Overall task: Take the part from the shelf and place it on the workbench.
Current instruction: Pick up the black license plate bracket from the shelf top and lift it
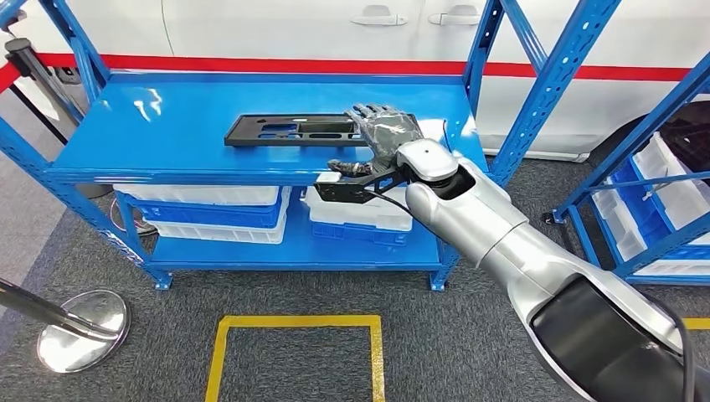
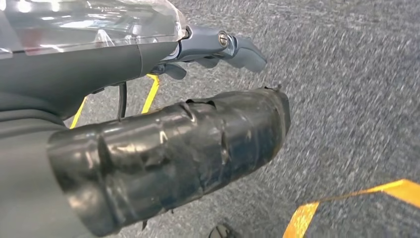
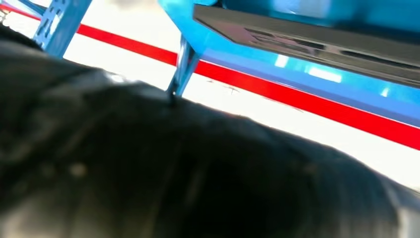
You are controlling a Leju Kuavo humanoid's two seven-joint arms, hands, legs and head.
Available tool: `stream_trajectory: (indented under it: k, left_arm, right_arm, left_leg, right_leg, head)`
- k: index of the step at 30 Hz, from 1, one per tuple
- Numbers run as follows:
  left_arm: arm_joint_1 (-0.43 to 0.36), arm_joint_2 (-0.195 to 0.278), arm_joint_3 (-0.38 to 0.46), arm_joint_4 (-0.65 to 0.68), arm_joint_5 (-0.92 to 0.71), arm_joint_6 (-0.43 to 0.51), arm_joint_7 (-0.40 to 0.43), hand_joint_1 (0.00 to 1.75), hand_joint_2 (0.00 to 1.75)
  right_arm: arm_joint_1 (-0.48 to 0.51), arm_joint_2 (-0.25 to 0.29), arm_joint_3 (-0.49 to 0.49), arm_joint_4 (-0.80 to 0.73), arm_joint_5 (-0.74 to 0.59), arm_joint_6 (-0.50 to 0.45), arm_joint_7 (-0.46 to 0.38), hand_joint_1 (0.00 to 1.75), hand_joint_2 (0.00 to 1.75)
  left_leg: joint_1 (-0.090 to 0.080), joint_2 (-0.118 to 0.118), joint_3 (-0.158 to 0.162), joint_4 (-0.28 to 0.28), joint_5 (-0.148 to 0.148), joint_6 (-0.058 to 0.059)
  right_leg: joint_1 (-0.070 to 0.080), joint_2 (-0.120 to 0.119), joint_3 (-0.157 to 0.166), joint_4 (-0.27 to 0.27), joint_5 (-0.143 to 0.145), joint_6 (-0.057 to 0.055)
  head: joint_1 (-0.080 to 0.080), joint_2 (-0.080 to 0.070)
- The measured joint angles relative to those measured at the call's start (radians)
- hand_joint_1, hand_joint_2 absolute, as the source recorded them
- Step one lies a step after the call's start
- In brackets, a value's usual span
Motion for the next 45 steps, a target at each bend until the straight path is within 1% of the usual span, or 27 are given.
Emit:
stream_trajectory:
  k: [2,3,5,6,7,8,10,12,14,17,18,20,22,23,24,26,27,30,33,36,37,38,39,41,42,43,45]
  left_arm:
    - [-0.001,0.0,0.0,0.0,0.0,0.0,0.0,0.0,0.0]
    - [-0.001,0.001,0.0,0.0,0.0,0.001,0.0,0.0,0.0]
    - [-0.001,0.003,0.0,0.0,-0.003,0.002,0.0,0.0,0.0]
    - [-0.001,0.003,0.0,0.0,-0.005,0.002,0.0,0.0,0.0]
    - [0.0,0.003,0.0,0.0,-0.007,0.003,0.0,0.0,0.0]
    - [0.001,0.003,0.0,0.0,-0.008,0.004,0.0,0.0,0.0]
    - [0.002,0.003,0.0,0.0,-0.009,0.006,0.0,0.0,0.0]
    - [0.001,0.004,0.0,0.0,-0.009,0.007,-0.001,0.0,0.0]
    - [-0.002,0.003,0.0,0.0,-0.009,0.008,-0.001,0.0,0.0]
    - [-0.003,0.002,0.0,0.0,-0.008,0.006,-0.003,0.0,0.0]
    - [-0.003,0.002,0.0,0.0,-0.009,0.006,-0.003,0.0,0.0]
    - [-0.004,0.002,0.0,0.0,-0.01,0.006,-0.004,0.0,0.0]
    - [-0.004,0.002,0.0,0.0,-0.011,0.005,-0.006,0.0,0.0]
    - [-0.004,0.001,0.0,0.0,-0.011,0.005,-0.007,0.0,0.0]
    - [-0.004,0.001,0.0,0.0,-0.011,0.005,-0.007,0.0,0.0]
    - [-0.004,0.0,0.0,0.0,-0.011,0.005,-0.01,0.0,0.0]
    - [-0.004,0.0,0.0,0.0,-0.011,0.005,-0.011,0.0,0.0]
    - [-0.006,-0.005,0.0,0.0,-0.011,0.003,-0.014,0.0,0.0]
    - [-0.009,-0.008,0.0,0.0,-0.013,0.004,-0.016,0.0,0.0]
    - [-0.008,-0.008,0.0,0.0,-0.019,0.007,-0.013,0.0,0.0]
    - [-0.008,-0.008,0.0,0.0,-0.02,0.008,-0.012,0.0,0.0]
    - [-0.007,-0.008,0.0,0.0,-0.021,0.008,-0.012,0.0,0.0]
    - [-0.007,-0.008,0.0,0.0,-0.021,0.008,-0.011,0.0,0.0]
    - [-0.006,-0.008,0.0,0.0,-0.022,0.008,-0.011,0.0,0.0]
    - [-0.006,-0.008,0.0,0.0,-0.022,0.008,-0.011,0.0,0.0]
    - [-0.006,-0.008,0.0,0.0,-0.022,0.008,-0.011,0.0,0.0]
    - [-0.007,-0.009,0.0,0.0,-0.024,0.008,-0.01,0.0,0.0]
  right_arm:
    - [-0.002,0.0,0.0,0.0,0.0,-0.001,0.0,0.0,0.0]
    - [-0.003,0.0,0.0,0.0,0.0,-0.001,0.0,0.0,0.0]
    - [-0.001,0.0,0.0,0.0,0.0,-0.001,0.0,0.0,0.0]
    - [0.003,-0.001,0.0,0.0,0.0,-0.001,-0.001,0.0,0.0]
    - [0.007,-0.002,0.0,0.0,0.0,-0.001,-0.003,0.0,0.0]
    - [0.01,-0.005,0.0,0.0,0.001,-0.001,-0.004,0.0,0.0]
    - [0.012,-0.011,0.0,0.0,0.001,-0.002,-0.007,0.0,0.0]
    - [0.01,-0.017,0.0,0.001,0.001,-0.002,-0.009,0.0,0.0]
    - [0.009,-0.022,0.0,0.001,0.001,-0.002,-0.012,0.0,0.0]
    - [0.005,-0.027,0.0,0.0,0.001,0.0,-0.015,0.0,0.0]
    - [0.001,-0.029,0.0,0.0,0.001,0.0,-0.015,0.0,0.0]
    - [-0.001,-0.034,0.0,0.001,0.002,0.003,-0.016,0.0,0.0]
    - [0.006,-0.037,0.0,0.002,0.006,0.005,-0.02,0.0,0.0]
    - [0.009,-0.039,0.0,0.003,0.008,0.005,-0.023,0.0,0.0]
    - [0.011,-0.039,0.0,0.003,0.009,0.004,-0.025,0.0,0.0]
    - [0.012,-0.04,0.0,0.003,0.011,0.002,-0.027,0.0,0.0]
    - [0.012,-0.041,0.0,0.003,0.011,0.001,-0.027,0.0,0.0]
    - [0.012,-0.042,0.0,0.002,0.012,0.0,-0.028,0.0,0.0]
    - [0.01,-0.043,0.0,0.0,0.014,0.0,-0.029,0.0,0.0]
    - [0.01,-0.04,0.0,0.0,0.02,0.001,-0.031,0.0,0.0]
    - [0.013,-0.039,0.0,-0.001,0.021,0.001,-0.032,0.0,0.0]
    - [0.017,-0.038,0.0,-0.001,0.023,0.002,-0.033,0.0,0.0]
    - [0.019,-0.038,0.0,-0.001,0.023,0.002,-0.033,0.0,0.0]
    - [0.021,-0.038,0.001,-0.001,0.024,0.002,-0.033,0.0,0.0]
    - [0.02,-0.038,0.001,-0.001,0.024,0.002,-0.033,0.0,0.0]
    - [0.019,-0.038,0.001,-0.001,0.024,0.002,-0.033,0.0,0.0]
    - [0.019,-0.038,0.001,-0.001,0.024,0.002,-0.033,0.0,0.0]
  left_leg:
    - [-0.001,0.002,-0.007,0.027,-0.02,-0.005]
    - [-0.003,0.003,-0.028,0.07,-0.042,-0.005]
    - [-0.006,0.003,-0.098,0.194,-0.091,-0.006]
    - [-0.007,0.003,-0.13,0.244,-0.101,-0.006]
    - [-0.008,0.003,-0.149,0.263,-0.092,-0.007]
    - [-0.008,0.003,-0.149,0.244,-0.064,-0.006]
    - [-0.009,0.003,-0.106,0.131,0.014,-0.004]
    - [-0.013,0.003,-0.063,0.038,0.047,0.002]
    - [-0.017,0.001,-0.053,0.016,0.039,0.009]
    - [-0.011,0.003,-0.037,0.002,0.037,0.022]
    - [-0.008,0.004,-0.03,-0.003,0.036,0.026]
    - [-0.007,0.005,-0.021,-0.006,0.03,0.033]
    - [-0.006,0.004,-0.012,-0.006,0.022,0.034]
    - [-0.005,0.003,-0.005,-0.006,0.016,0.033]
    - [-0.004,0.003,0.003,-0.006,0.011,0.031]
    - [-0.002,0.002,0.02,-0.008,-0.002,0.023]
    - [-0.001,0.001,0.024,-0.01,-0.006,0.016]
    - [0.001,0.001,0.027,-0.018,-0.009,-0.004]
    - [0.003,0.004,0.02,0.014,-0.035,-0.013]
    - [0.0,0.004,-0.086,0.203,-0.106,-0.014]
    - [-0.001,0.004,-0.121,0.252,-0.114,-0.015]
    - [-0.002,0.004,-0.14,0.266,-0.102,-0.015]
    - [-0.002,0.004,-0.138,0.241,-0.071,-0.015]
    - [-0.003,0.004,-0.092,0.117,0.012,-0.011]
    - [-0.004,0.004,-0.066,0.057,0.038,-0.009]
    - [-0.006,0.003,-0.049,0.019,0.049,-0.005]
    - [-0.01,0.001,-0.041,-0.001,0.044,0.003]
  right_leg:
    - [-0.005,-0.001,0.022,-0.026,0.004,-0.01]
    - [-0.007,-0.002,0.032,-0.036,0.005,-0.014]
    - [-0.002,-0.001,0.04,-0.036,-0.002,-0.02]
    - [0.0,-0.001,0.042,-0.034,-0.007,-0.022]
    - [0.002,0.0,0.044,-0.03,-0.012,-0.022]
    - [0.003,0.002,0.048,-0.026,-0.019,-0.021]
    - [0.004,0.004,0.055,-0.012,-0.036,-0.017]
    - [0.006,0.006,0.053,0.005,-0.052,-0.008]
    - [0.007,0.007,0.049,0.011,-0.058,0.0]
    - [0.006,0.006,0.046,0.028,-0.074,0.014]
    - [0.004,0.005,0.029,0.063,-0.091,0.021]
    - [-0.008,0.003,-0.042,0.187,-0.133,0.035]
    - [-0.019,0.001,-0.112,0.282,-0.143,0.043]
    - [-0.024,0.0,-0.123,0.279,-0.12,0.045]
    - [-0.026,-0.001,-0.112,0.236,-0.08,0.045]
    - [-0.025,-0.002,-0.06,0.101,0.002,0.04]
    - [-0.021,-0.002,-0.036,0.048,0.022,0.035]
    - [-0.008,-0.002,-0.014,0.003,0.013,0.019]
    - [-0.014,-0.003,0.015,-0.028,0.011,0.004]
    - [-0.009,-0.003,0.034,-0.036,0.001,-0.012]
    - [-0.006,-0.002,0.038,-0.035,-0.004,-0.015]
    - [-0.004,-0.001,0.042,-0.033,-0.009,-0.015]
    - [-0.003,0.0,0.048,-0.03,-0.016,-0.014]
    - [-0.003,0.001,0.062,-0.023,-0.031,-0.008]
    - [-0.001,0.002,0.064,-0.016,-0.039,-0.004]
    - [0.001,0.003,0.064,-0.011,-0.045,0.0]
    - [0.004,0.005,0.059,-0.006,-0.05,0.008]
  head:
    - [0.0,0.0]
    - [-0.001,0.0]
    - [-0.001,0.0]
    - [-0.001,0.0]
    - [-0.001,0.0]
    - [-0.001,0.0]
    - [-0.001,0.0]
    - [-0.001,0.0]
    - [0.0,0.0]
    - [0.0,0.0]
    - [0.0,0.0]
    - [0.001,0.0]
    - [0.002,0.0]
    - [0.002,0.0]
    - [0.002,0.0]
    - [0.002,0.0]
    - [0.002,0.0]
    - [0.002,0.0]
    - [0.001,0.0]
    - [0.001,0.0]
    - [0.001,0.0]
    - [0.001,0.0]
    - [0.001,0.0]
    - [0.001,0.0]
    - [0.001,0.0]
    - [0.002,0.0]
    - [0.002,0.0]
